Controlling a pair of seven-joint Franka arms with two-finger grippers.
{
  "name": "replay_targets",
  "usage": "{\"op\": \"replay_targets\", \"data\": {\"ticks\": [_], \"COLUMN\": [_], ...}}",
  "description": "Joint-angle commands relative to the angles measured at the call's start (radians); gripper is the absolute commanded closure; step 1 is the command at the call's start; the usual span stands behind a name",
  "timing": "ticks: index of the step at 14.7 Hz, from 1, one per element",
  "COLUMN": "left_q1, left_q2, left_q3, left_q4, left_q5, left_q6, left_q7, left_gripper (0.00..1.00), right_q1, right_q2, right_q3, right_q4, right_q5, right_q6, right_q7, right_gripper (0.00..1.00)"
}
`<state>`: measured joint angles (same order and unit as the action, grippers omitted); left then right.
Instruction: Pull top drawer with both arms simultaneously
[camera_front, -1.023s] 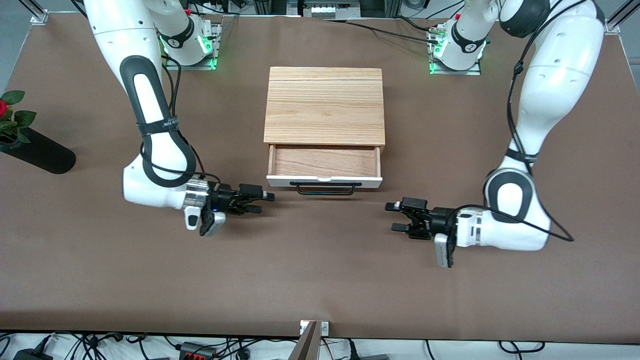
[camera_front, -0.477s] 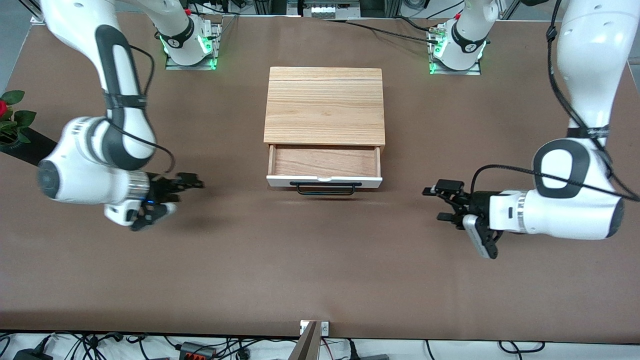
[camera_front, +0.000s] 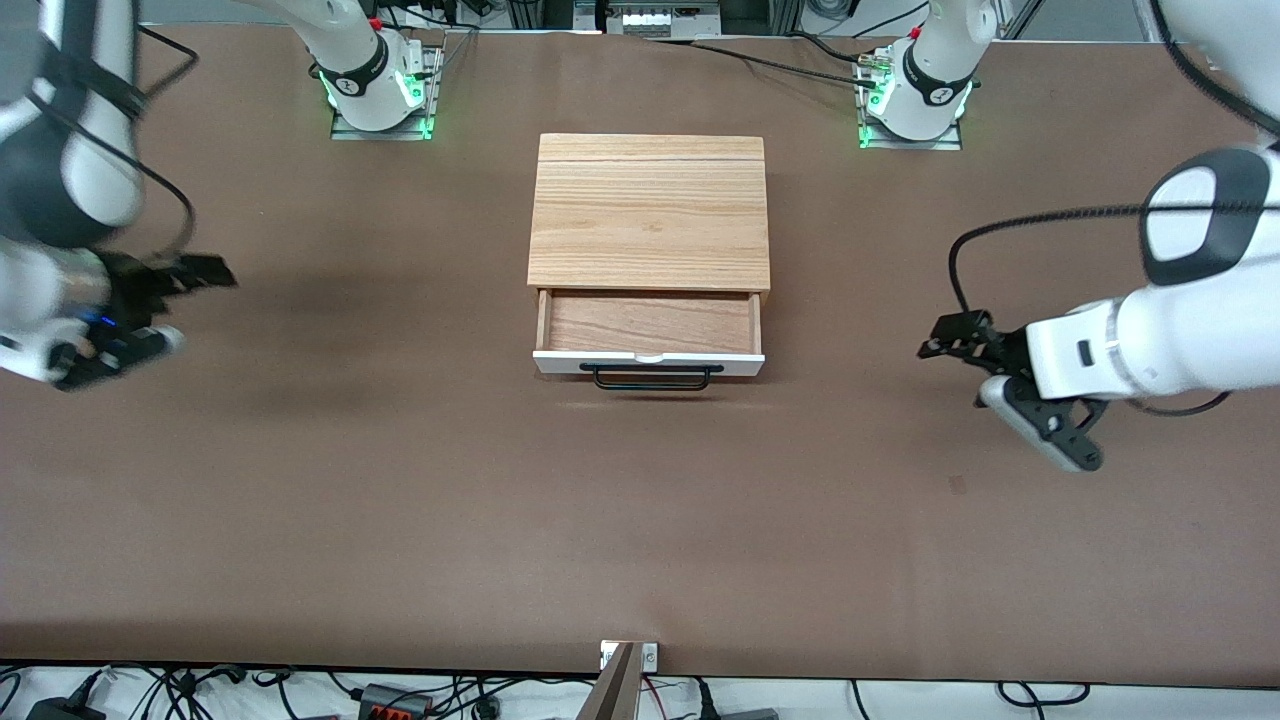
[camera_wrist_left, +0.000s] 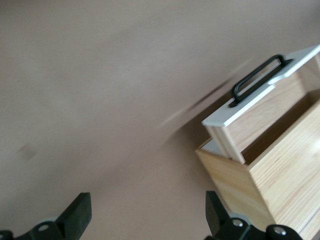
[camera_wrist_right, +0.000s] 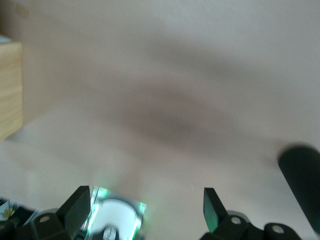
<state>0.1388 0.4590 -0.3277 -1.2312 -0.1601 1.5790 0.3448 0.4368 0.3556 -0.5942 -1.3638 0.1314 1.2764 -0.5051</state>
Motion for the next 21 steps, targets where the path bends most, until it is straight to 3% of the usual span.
{"op": "replay_targets", "data": {"ticks": [1,6,9,11,13,16,17,19,21], "left_q1": [0.010,0.015,0.016,0.016,0.016,0.016,0.015,0.015,0.013], "left_q2": [-0.094,-0.181,-0.287,-0.403,-0.498,-0.514,-0.514,-0.514,-0.516], "left_q3": [0.019,0.012,0.010,0.007,0.006,0.007,0.007,0.006,0.006], "left_q4": [-0.024,-0.062,-0.207,-0.369,-0.518,-0.539,-0.539,-0.538,-0.522], "left_q5": [0.097,0.175,0.172,0.163,0.133,0.120,0.120,0.120,0.119], "left_q6": [-0.049,-0.152,-0.122,-0.036,0.053,0.096,0.108,0.110,0.107], "left_q7": [-0.207,-0.478,-0.494,-0.503,-0.550,-0.561,-0.561,-0.550,-0.544], "left_gripper": [0.00,0.00,0.00,0.00,0.00,0.00,0.00,0.00,0.00], "right_q1": [0.007,0.019,0.007,-0.067,-0.204,-0.464,-0.499,-0.527,-0.530], "right_q2": [0.020,0.019,-0.013,-0.043,-0.102,-0.261,-0.320,-0.403,-0.425], "right_q3": [-0.038,-0.041,-0.006,0.095,0.286,0.586,0.626,0.637,0.637], "right_q4": [0.150,0.236,0.233,0.172,0.094,-0.140,-0.240,-0.389,-0.431], "right_q5": [-0.021,-0.050,-0.085,-0.092,-0.102,-0.145,-0.166,-0.159,-0.161], "right_q6": [-0.156,-0.227,-0.215,-0.184,-0.131,0.060,0.143,0.249,0.288], "right_q7": [0.014,0.017,0.022,0.113,0.230,0.310,0.312,0.408,0.482], "right_gripper": [0.00,0.00,0.00,0.00,0.00,0.00,0.00,0.00,0.00]}}
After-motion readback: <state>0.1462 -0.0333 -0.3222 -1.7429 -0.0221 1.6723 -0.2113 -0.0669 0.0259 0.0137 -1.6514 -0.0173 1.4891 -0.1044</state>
